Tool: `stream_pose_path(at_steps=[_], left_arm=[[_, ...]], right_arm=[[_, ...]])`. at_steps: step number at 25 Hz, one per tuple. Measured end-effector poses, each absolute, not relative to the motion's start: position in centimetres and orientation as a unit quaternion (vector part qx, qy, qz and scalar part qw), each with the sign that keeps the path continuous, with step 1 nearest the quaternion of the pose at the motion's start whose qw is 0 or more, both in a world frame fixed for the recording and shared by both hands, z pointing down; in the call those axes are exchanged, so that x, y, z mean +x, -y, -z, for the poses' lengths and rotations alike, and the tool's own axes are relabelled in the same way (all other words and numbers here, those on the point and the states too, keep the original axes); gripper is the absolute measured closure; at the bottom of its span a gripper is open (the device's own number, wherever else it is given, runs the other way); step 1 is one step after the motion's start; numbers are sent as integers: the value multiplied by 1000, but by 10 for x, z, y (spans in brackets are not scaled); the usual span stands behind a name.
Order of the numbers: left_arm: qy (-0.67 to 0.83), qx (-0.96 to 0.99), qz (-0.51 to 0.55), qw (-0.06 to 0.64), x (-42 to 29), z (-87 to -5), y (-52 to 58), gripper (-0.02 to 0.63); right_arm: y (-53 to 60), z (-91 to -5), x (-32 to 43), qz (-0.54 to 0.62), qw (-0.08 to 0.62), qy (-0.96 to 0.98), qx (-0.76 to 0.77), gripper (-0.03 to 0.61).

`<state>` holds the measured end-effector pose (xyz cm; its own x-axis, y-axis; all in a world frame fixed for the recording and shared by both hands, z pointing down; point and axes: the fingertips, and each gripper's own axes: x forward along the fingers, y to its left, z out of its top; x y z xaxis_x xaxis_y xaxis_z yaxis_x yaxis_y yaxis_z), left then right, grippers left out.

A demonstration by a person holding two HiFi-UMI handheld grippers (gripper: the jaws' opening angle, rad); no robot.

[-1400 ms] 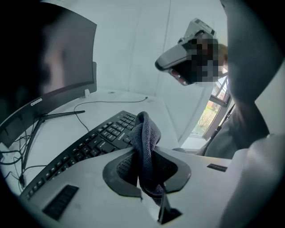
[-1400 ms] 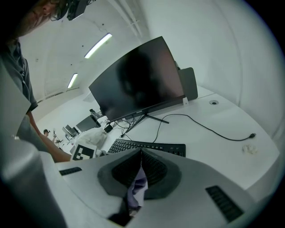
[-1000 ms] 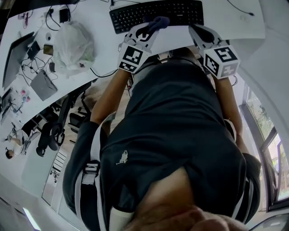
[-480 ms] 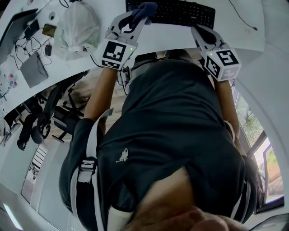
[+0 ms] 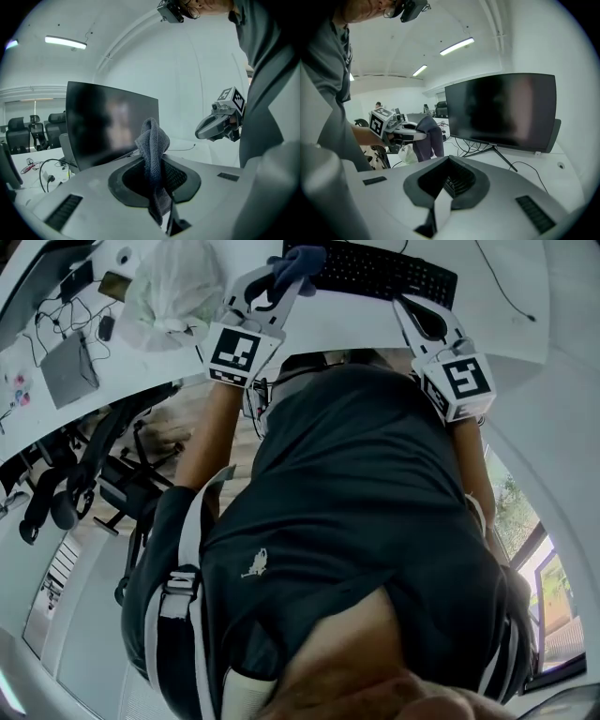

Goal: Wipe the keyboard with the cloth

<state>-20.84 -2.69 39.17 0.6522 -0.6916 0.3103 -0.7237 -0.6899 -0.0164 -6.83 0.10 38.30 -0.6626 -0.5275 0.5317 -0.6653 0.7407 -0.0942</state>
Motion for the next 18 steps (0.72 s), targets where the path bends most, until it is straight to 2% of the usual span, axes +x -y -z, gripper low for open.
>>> stream_pose_path(at_steps=[18], left_arm=[[372, 915, -137, 76, -190, -397, 20, 571]], right_arm=[[-7, -387, -63, -158, 248, 895, 336, 569]])
